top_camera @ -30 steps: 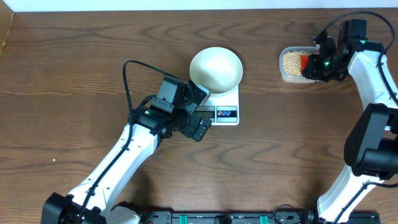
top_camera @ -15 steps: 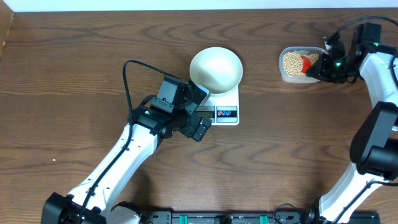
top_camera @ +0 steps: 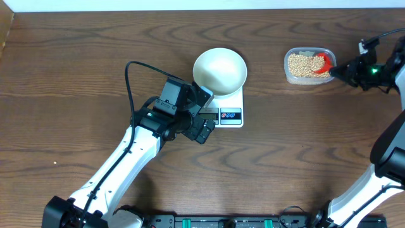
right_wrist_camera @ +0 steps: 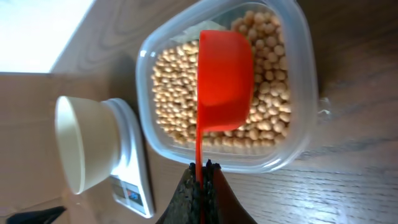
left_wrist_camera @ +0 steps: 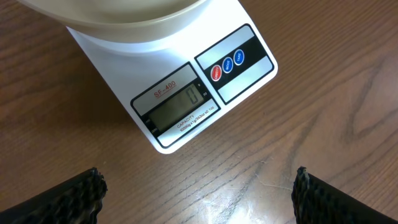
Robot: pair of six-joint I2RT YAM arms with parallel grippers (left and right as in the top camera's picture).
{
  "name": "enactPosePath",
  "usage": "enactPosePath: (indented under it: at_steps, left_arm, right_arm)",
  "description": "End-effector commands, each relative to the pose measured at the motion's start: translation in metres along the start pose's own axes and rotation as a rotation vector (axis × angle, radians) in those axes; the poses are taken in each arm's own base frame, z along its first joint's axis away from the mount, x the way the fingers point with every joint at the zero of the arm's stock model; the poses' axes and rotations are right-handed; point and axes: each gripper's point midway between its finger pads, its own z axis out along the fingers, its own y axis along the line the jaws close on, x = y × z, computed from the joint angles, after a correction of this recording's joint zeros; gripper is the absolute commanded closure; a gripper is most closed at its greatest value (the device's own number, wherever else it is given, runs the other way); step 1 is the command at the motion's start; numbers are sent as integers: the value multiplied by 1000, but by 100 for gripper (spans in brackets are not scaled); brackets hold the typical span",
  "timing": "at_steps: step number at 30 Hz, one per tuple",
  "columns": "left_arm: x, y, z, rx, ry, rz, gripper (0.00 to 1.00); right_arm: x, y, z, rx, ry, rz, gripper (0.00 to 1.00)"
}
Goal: Scoop item into bowl and weigh 50g on scale
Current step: 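Dip the scoop into the soybeans with the right gripper, then lift the filled red scoop with the right gripper toward the bowl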
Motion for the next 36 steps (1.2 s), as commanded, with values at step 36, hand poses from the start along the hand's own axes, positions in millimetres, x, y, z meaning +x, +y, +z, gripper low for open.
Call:
enactPosePath:
  at_steps: [36]
  left_arm:
    - [-3,2,-4,-10,-13,-2,2]
  right_arm:
    - [-5,75,-28,-496,-28,31,99]
